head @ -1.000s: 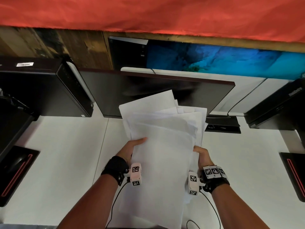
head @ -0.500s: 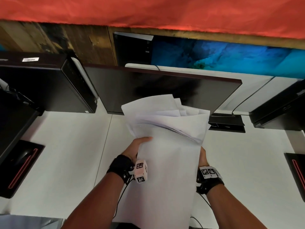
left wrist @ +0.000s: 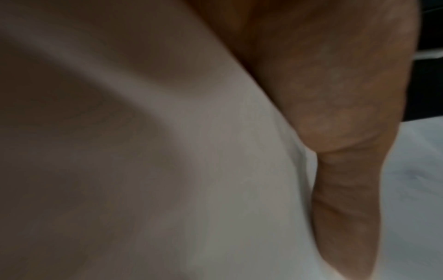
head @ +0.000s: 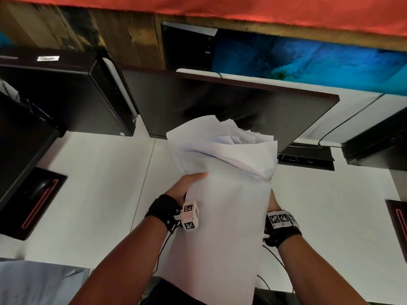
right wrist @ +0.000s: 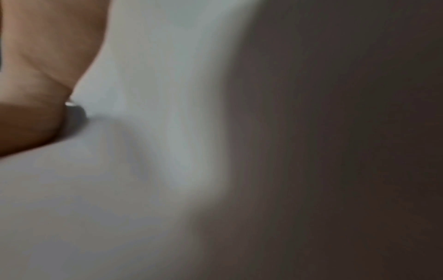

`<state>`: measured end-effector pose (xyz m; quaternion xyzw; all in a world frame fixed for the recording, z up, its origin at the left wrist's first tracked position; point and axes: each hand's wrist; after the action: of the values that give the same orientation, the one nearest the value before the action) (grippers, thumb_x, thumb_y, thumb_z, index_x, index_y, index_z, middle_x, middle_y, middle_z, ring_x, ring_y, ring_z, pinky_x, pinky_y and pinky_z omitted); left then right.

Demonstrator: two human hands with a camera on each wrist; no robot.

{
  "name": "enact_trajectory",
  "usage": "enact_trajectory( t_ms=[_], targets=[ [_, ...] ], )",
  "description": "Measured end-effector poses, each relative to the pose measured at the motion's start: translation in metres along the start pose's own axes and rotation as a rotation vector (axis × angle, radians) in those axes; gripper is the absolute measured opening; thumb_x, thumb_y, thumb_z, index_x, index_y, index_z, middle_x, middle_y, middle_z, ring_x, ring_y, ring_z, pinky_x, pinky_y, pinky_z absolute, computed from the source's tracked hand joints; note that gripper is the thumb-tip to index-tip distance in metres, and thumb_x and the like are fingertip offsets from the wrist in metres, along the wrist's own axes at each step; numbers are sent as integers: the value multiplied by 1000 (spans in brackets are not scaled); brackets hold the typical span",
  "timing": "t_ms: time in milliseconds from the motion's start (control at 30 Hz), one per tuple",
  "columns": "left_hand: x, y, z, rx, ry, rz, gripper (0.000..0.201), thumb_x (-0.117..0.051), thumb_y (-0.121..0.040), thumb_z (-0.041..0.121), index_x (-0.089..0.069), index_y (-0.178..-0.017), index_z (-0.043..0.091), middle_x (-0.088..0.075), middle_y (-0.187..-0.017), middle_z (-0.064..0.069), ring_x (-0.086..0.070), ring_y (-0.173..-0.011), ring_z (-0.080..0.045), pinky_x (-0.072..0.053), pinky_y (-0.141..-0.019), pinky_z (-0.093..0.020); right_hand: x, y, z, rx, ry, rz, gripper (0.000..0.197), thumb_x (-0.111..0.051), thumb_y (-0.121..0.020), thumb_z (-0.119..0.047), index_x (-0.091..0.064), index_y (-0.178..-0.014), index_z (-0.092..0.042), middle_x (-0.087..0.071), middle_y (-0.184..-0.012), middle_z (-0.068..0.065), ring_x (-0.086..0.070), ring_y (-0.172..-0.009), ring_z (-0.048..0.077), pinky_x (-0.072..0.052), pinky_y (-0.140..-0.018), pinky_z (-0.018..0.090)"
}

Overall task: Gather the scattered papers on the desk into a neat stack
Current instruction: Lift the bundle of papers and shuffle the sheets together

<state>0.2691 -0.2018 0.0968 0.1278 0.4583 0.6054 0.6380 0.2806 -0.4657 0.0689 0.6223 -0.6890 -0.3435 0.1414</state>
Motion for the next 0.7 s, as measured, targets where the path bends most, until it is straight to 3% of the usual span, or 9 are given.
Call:
enact_trajectory(
  t_ms=[33, 67, 167, 267, 300, 367, 467, 567, 700],
  targets=[
    [1, 3, 3, -24, 0, -5, 26, -76, -82, 29, -77, -103, 14, -74, -95, -12, -70, -73, -27, -55, -63, -31, -21, 22, -21, -39, -23, -140, 32, -43, -102, -34, -72, -105, -23, -76, -100, 2, -74, -91, 19, -58, -66, 25],
    [3, 5, 7, -60, 4, 3, 24, -74, -84, 24, -76, -105, 12, -75, -96, -13, -71, -73, -27, -56, -61, -31, -31, 34, -31, -67, -16, -133, 29, -47, -100, -33, -73, -110, -23, -76, -102, 5, -74, -90, 21, -59, -67, 29],
    [12, 5, 21, -213, -19, 15, 32, -75, -85, 16, -74, -116, 12, -72, -117, -17, -72, -99, -32, -57, -87, -43, -26, 46, -46, -24, -44, -180, 41, -54, -94, -49, -65, -128, -28, -72, -119, 5, -70, -108, 26, -54, -91, 42],
    [15, 2, 29, -317, -135, 84, 41, -80, -83, 27, -71, -122, 18, -72, -122, -9, -68, -113, -28, -51, -101, -47, -22, 34, -49, 71, 98, -220, 72, -54, -79, -75, -62, -129, -24, -68, -126, 3, -65, -117, 20, -49, -101, 42],
    [13, 1, 29, -341, -162, 124, 45, -81, -81, 34, -71, -123, 20, -73, -119, -6, -69, -112, -26, -51, -102, -48, -29, 37, -51, 124, 177, -213, 71, -65, -74, -70, -64, -124, -20, -70, -122, 5, -67, -113, 20, -51, -101, 43],
    [5, 2, 30, -380, -178, 181, 48, -82, -79, 43, -72, -120, 22, -76, -113, -3, -71, -108, -23, -52, -101, -50, -34, 32, -44, 230, 269, -153, 45, -83, -75, -35, -71, -111, -11, -75, -109, 10, -72, -102, 27, -53, -96, 51],
    [-3, 9, 29, -460, -157, 180, 48, -80, -81, 45, -69, -123, 25, -74, -118, 2, -68, -114, -19, -49, -105, -47, -40, 33, -43, 343, 264, 22, 23, -81, -76, -5, -72, -97, -7, -76, -97, 13, -74, -91, 31, -57, -88, 52],
    [-3, 20, 32, -576, -148, 48, 48, -75, -88, 28, -61, -134, 27, -66, -134, 2, -59, -128, -18, -44, -108, -39, -41, 40, -49, 440, 160, 34, 29, -78, -77, 1, -70, -102, -11, -76, -101, 7, -73, -96, 26, -60, -83, 37],
    [2, 25, 42, -569, -119, 5, 52, -73, -83, 11, -60, -133, 16, -69, -128, -5, -61, -124, -25, -47, -107, -39, -38, 43, -56, 486, 119, -64, 50, -73, -78, 10, -62, -123, -11, -73, -114, 6, -70, -104, 24, -58, -82, 30]
  ],
)
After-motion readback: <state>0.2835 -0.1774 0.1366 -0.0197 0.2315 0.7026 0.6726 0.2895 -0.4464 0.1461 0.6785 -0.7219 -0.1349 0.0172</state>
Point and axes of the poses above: each hand's wrist, its own y-axis away from the middle knuckle, its own x-axis out of the back of the hand, z = x × y
